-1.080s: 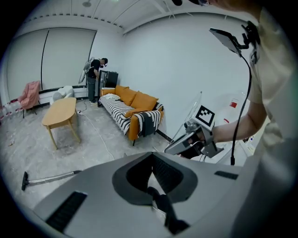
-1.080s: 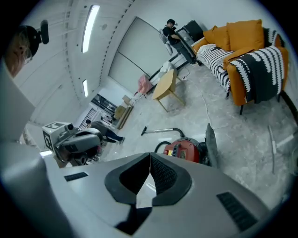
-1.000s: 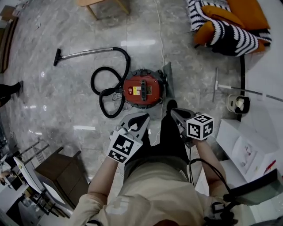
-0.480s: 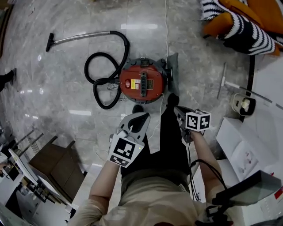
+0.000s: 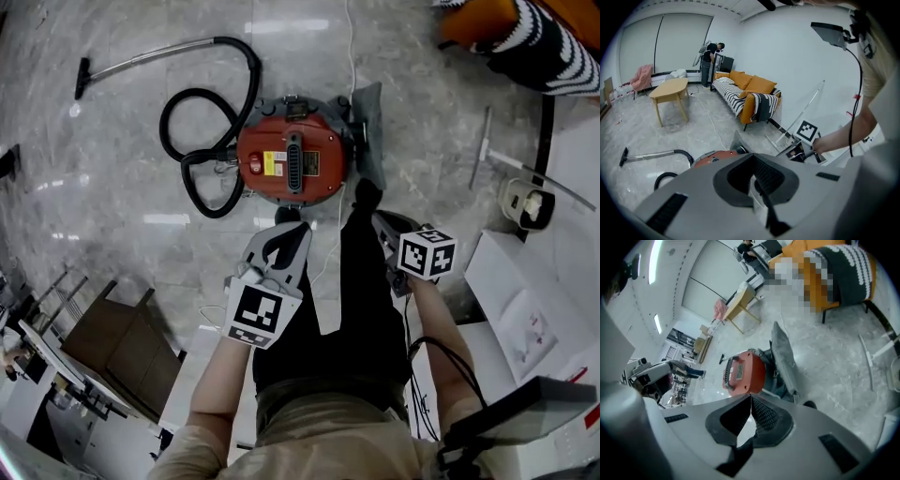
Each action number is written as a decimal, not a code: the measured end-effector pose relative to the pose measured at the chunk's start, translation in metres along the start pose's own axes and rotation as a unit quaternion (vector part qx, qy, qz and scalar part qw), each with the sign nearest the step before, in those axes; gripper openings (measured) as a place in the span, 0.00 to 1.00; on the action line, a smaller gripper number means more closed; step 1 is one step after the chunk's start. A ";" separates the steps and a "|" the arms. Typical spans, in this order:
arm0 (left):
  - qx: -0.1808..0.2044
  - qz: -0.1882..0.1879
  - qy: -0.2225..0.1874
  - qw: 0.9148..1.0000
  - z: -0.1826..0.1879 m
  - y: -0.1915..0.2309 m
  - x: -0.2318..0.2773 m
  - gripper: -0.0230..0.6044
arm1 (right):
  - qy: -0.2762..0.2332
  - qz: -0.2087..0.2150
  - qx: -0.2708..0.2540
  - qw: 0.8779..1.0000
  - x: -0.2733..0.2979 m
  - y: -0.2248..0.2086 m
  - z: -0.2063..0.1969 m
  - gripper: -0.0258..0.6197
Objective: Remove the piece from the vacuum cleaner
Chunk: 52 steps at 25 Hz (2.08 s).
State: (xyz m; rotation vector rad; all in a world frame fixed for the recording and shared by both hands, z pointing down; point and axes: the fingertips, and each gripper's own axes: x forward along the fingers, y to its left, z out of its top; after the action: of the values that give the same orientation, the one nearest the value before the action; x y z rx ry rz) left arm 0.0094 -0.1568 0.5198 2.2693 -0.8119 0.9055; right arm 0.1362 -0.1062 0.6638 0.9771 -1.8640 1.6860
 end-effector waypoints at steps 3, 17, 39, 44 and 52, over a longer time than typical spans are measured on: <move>0.019 0.024 0.002 1.000 -0.008 0.017 0.022 0.04 | -0.051 -0.031 -0.028 0.998 0.004 -0.011 0.028 0.05; 0.000 0.018 0.012 1.000 -0.036 0.015 0.052 0.04 | -0.007 -0.129 -0.116 0.985 0.080 -0.067 0.098 0.44; -0.018 0.016 0.015 1.000 -0.052 0.026 0.049 0.04 | 0.038 -0.164 -0.145 0.975 0.106 -0.094 0.113 0.23; -0.016 0.009 0.018 1.000 -0.052 0.021 0.054 0.04 | 0.041 -0.172 -0.159 0.971 0.105 -0.100 0.111 0.13; -0.012 0.006 0.022 1.000 -0.050 0.019 0.057 0.04 | 0.050 -0.184 -0.192 0.963 0.106 -0.106 0.109 0.11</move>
State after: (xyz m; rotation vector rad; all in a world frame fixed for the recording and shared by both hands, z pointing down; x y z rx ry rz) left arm 0.0094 -0.1541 0.5983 2.2185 -0.8143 0.9438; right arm 0.1609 -0.2355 0.7941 0.9783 -1.7250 1.0857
